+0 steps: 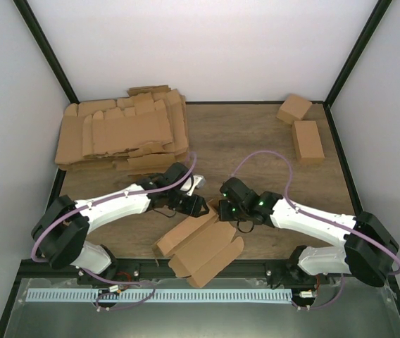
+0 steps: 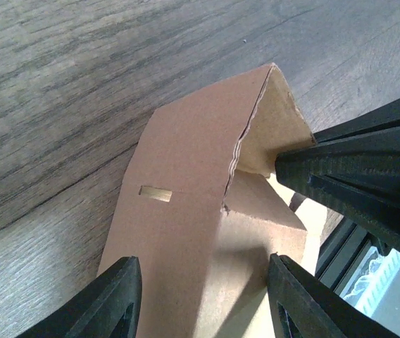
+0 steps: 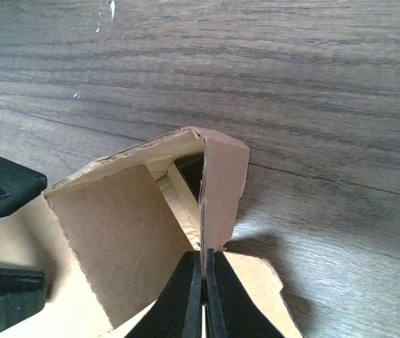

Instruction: Fold the paper box

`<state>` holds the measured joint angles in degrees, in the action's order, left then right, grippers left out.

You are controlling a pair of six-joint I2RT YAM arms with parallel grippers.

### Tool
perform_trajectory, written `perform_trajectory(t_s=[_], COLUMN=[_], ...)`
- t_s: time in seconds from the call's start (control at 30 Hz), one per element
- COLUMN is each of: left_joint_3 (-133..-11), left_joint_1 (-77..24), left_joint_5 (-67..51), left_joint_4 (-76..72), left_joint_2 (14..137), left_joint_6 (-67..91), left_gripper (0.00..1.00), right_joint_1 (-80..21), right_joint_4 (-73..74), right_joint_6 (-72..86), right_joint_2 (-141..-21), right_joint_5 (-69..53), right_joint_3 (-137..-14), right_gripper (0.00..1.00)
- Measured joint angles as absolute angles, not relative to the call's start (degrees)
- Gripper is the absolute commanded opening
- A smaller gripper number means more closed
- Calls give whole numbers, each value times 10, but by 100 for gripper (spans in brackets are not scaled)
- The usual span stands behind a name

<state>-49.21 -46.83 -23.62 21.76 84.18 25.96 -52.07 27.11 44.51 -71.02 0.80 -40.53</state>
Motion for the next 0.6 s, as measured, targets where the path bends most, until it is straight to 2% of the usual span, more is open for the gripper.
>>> perform_trajectory(t_s=[0.6], left_joint_3=[-481], left_joint_1=[-476], left_joint_5=[-234], left_joint_4=[203], left_joint_2=[842], left_joint_6=[270], left_gripper=[49], right_joint_1=[-533], right_joint_4=[277], right_joint_6=[476], right_joint_2=[-701], right_joint_5=[5], right_joint_3=[-405], right_gripper=[3])
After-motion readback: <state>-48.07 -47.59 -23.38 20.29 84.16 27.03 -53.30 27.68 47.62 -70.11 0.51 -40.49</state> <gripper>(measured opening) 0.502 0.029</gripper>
